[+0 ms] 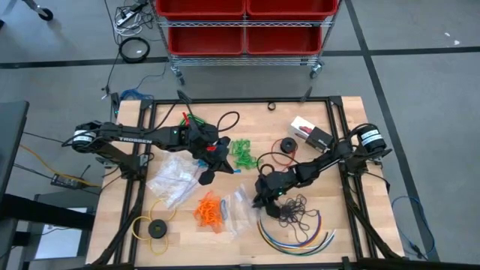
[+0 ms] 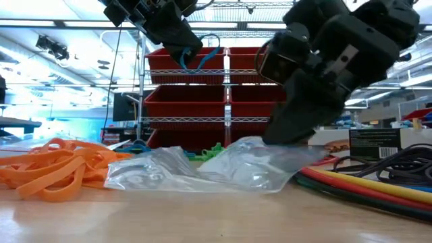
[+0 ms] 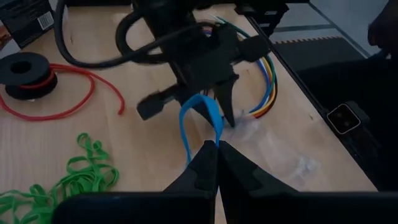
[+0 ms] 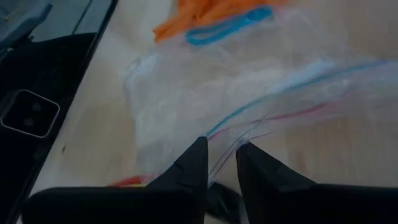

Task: Sort rubber bands
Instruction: Put the blue rubber band into the transparent zip bag

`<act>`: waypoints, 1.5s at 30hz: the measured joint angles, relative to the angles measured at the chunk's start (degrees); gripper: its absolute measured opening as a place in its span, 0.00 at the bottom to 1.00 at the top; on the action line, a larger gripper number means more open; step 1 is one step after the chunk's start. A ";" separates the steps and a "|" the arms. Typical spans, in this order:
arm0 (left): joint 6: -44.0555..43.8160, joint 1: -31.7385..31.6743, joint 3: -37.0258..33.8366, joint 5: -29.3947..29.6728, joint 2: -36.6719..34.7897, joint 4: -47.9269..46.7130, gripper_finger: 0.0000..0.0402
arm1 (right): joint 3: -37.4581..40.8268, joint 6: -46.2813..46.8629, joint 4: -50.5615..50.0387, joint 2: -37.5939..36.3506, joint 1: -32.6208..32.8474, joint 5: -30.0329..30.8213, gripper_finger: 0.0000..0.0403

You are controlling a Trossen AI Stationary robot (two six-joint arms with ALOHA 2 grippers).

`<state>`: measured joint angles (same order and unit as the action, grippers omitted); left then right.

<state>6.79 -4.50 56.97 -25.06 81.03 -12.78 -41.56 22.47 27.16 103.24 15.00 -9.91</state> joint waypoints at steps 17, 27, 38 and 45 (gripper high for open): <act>-0.02 0.00 0.00 0.57 0.00 1.04 0.03 | -0.65 -1.35 0.35 -0.07 1.27 1.28 0.23; -0.04 0.01 0.00 0.59 0.00 2.29 0.03 | -1.51 -0.36 0.81 3.45 -0.24 1.08 0.21; -0.15 0.00 -0.02 1.51 0.00 1.04 0.03 | -7.77 -3.37 -1.43 8.78 -0.33 0.10 0.09; -0.11 -0.01 -0.02 3.62 0.00 1.29 0.03 | -7.87 -4.66 -3.09 7.81 -0.87 0.65 0.00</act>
<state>6.68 -4.51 56.95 -21.44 81.03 -11.50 -49.43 17.81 24.07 111.05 14.13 -9.26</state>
